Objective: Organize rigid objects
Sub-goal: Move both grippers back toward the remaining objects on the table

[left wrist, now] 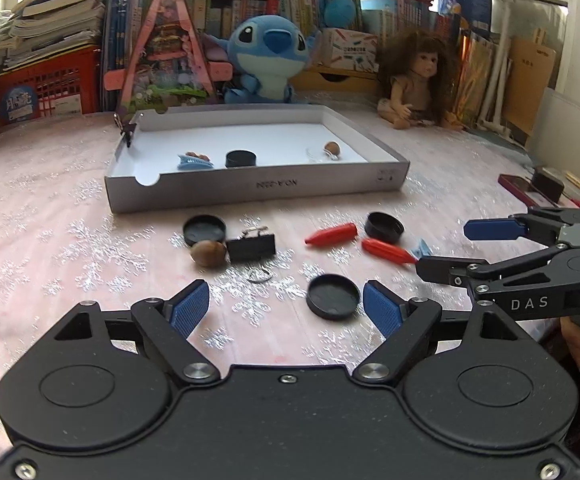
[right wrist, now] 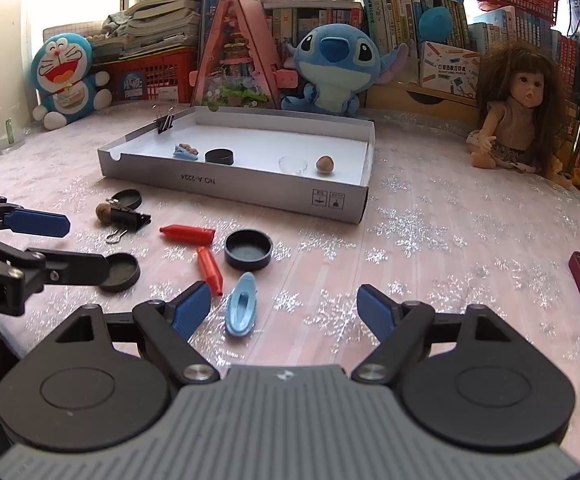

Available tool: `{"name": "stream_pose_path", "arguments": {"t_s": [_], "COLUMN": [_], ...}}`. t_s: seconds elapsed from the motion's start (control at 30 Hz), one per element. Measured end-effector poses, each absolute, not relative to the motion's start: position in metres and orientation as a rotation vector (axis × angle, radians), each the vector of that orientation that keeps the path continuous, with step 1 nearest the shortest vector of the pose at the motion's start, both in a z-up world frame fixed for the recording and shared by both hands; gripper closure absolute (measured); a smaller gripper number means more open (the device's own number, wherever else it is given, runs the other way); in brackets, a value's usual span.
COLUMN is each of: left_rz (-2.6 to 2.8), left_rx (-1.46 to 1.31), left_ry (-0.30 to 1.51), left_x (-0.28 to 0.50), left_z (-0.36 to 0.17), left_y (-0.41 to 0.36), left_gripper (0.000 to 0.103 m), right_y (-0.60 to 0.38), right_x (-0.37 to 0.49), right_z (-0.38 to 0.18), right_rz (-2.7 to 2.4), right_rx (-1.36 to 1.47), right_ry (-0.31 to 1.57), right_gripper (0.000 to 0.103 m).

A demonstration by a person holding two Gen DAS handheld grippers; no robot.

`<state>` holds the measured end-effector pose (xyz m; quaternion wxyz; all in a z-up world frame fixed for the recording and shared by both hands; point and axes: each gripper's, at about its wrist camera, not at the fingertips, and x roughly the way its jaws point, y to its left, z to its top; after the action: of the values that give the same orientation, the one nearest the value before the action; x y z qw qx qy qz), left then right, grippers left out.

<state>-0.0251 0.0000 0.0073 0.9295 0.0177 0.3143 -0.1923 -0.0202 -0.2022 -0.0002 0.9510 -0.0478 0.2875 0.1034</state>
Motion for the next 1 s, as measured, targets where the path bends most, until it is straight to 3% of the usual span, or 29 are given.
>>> {"name": "stream_pose_path", "arguments": {"t_s": [0.27,0.6,1.0], "left_rz": [-0.413,-0.448,-0.444], "left_rx": [0.078,0.102,0.106], "left_ry": [0.635,0.631,0.625], "left_x": [-0.029,-0.031,-0.03], "left_z": [0.002,-0.002,-0.003], "left_y": [-0.01,-0.018,-0.018], "left_gripper": [0.022,0.041,0.056], "right_y": [-0.201,-0.2,-0.198], "right_x": [-0.025,-0.027,-0.027], "right_z": [-0.007,-0.01,-0.01], "right_rz": [0.179,0.191,0.21], "right_rx": [-0.127,-0.11,-0.106], "right_ry": [0.573,0.572,0.568], "right_gripper": [0.015,0.015,0.017]}}
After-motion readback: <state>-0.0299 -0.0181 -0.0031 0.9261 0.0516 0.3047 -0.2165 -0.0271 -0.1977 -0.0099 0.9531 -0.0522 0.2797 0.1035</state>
